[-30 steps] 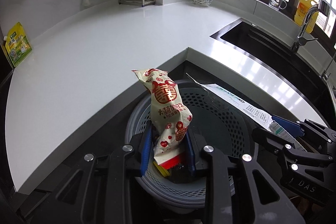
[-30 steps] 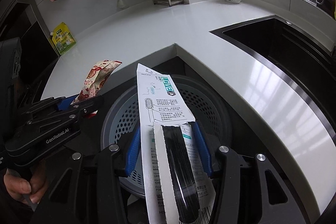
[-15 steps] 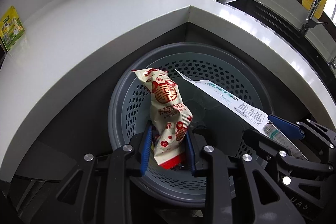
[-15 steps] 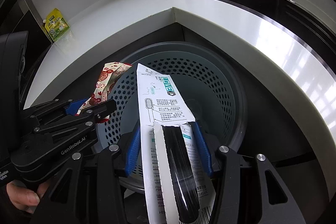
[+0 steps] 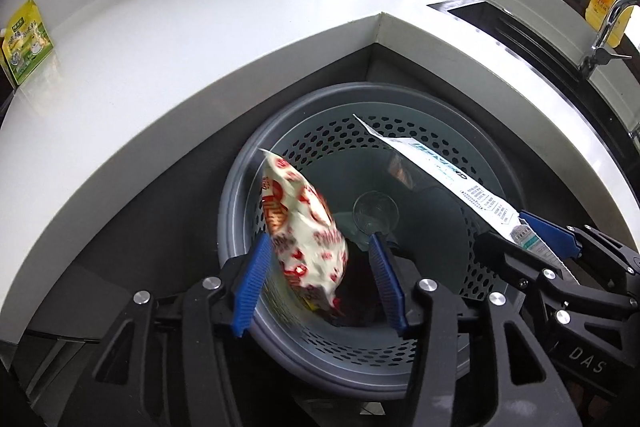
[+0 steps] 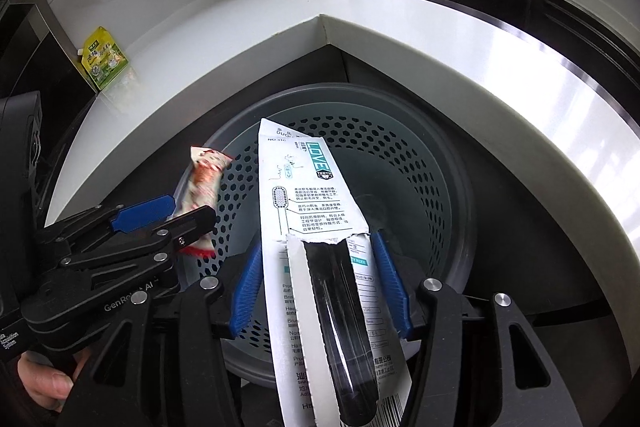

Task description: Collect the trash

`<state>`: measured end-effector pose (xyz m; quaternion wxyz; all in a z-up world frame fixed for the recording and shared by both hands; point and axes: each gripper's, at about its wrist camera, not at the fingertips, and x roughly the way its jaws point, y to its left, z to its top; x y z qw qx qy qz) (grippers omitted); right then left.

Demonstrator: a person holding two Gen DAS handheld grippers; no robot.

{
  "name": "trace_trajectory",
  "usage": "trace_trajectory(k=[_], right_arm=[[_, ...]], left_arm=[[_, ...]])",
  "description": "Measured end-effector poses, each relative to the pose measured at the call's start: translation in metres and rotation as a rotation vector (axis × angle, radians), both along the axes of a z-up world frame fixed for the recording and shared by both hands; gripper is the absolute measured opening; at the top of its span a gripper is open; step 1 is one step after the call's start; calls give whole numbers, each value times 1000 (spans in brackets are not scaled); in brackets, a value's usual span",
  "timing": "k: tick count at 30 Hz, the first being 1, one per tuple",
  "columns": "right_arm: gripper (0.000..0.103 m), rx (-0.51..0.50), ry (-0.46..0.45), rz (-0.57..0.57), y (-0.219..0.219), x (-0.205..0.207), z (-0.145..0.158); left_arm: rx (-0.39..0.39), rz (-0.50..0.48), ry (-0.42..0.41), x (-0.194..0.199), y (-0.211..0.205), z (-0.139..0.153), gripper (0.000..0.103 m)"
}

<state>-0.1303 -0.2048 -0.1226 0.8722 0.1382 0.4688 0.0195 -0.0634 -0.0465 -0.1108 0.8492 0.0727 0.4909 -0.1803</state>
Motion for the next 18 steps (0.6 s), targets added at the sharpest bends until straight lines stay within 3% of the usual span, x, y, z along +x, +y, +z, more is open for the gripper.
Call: trace_trajectory(k=[5,18], right_arm=[[62,5,-19,-19,-4,-5,8],[63,-1,-44,-43,1,-13,16]], left_arm=[[-9,19,-8,0,6,6,64],[-11,34,-14,0,6,12,68]])
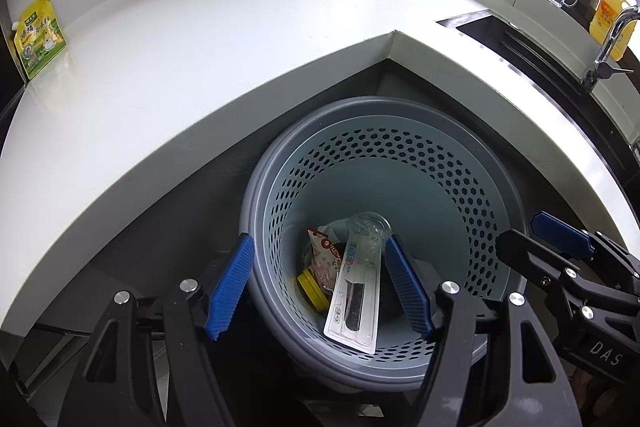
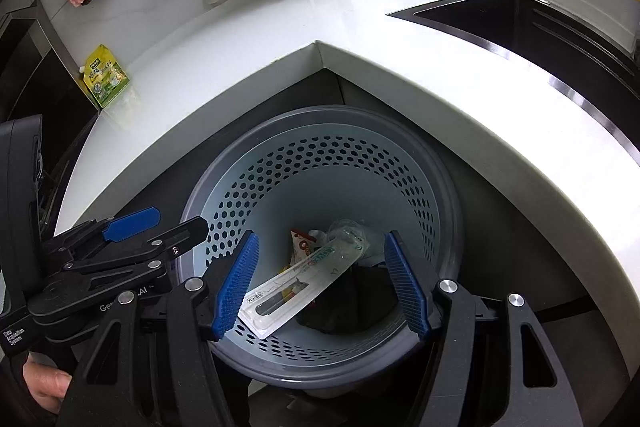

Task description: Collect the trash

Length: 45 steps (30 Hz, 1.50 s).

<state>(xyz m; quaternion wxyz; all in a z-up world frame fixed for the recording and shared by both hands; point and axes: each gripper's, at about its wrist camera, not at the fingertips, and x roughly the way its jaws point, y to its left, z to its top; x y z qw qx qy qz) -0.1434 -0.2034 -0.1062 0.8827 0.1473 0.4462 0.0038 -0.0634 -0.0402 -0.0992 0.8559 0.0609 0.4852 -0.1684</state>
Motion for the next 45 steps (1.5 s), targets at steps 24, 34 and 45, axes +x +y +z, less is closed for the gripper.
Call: trace_trajectory(k=[24,34,45], right_arm=[[74,1,-23,-88,-2,-13,15],[74,-12,-58,-114,-1,-22,30],[75,-45,-75,-116,3,-28,41]], left_arm=[[-7,46,-61,-8,14,30,84],[-6,54,-97,-13,18,43,91],[-2,71,-124,-19,22,54,96]])
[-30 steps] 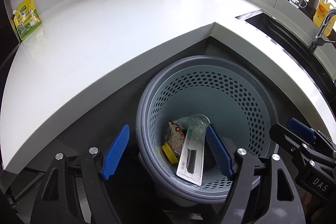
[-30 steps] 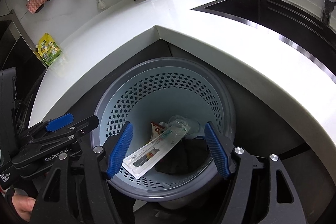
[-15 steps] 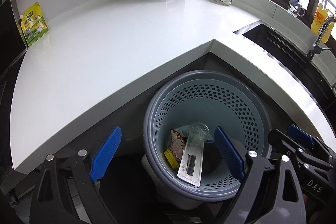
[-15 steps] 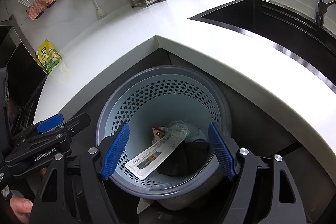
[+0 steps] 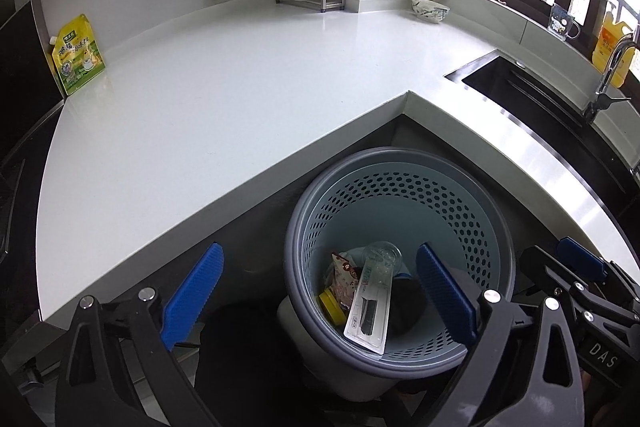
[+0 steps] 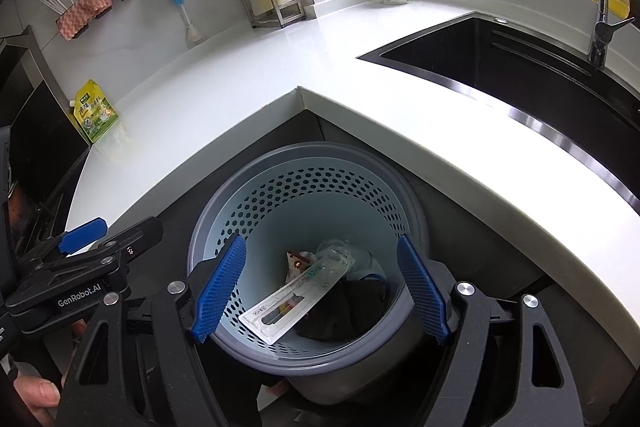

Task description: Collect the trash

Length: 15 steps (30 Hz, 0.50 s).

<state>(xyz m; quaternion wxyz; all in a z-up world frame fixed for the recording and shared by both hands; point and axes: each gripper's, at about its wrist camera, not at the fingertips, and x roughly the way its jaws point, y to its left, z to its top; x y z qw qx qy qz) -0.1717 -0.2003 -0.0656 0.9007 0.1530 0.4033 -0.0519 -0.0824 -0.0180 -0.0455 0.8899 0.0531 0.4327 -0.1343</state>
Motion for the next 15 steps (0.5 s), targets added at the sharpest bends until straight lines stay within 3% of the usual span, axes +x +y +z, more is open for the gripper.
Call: trace_trajectory(k=[15], right_arm=[[75,-15,-4,-15,-2,-2,3]], left_arm=[[11,3,-9,-3,2,1,96]])
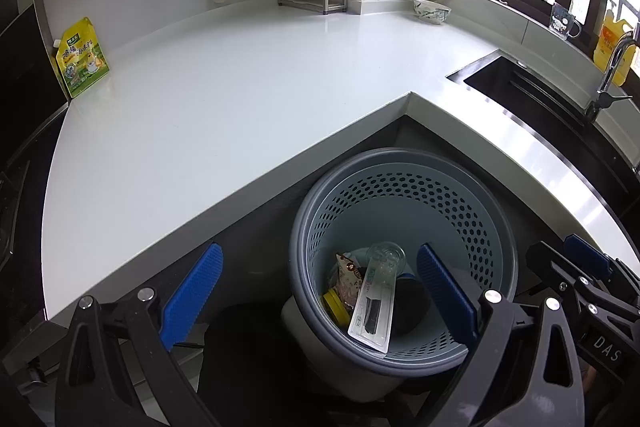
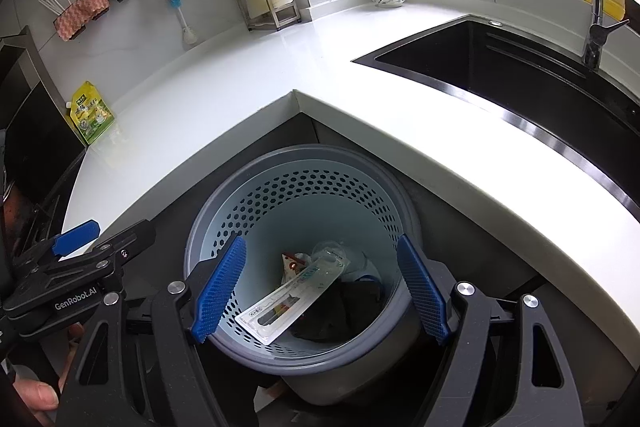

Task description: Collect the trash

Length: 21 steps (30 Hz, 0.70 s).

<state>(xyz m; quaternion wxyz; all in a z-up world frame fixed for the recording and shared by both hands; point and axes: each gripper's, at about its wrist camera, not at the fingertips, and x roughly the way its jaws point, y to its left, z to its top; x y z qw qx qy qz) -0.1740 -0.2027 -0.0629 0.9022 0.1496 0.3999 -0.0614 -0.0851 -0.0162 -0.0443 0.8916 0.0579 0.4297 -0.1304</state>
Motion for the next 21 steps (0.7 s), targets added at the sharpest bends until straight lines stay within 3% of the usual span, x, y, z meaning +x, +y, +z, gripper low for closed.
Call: trace_trajectory(k=[21], right_arm=[[75,-69,10,-51,3,0,7]], left_arm=[[24,15,4,-1,1,-2,97]])
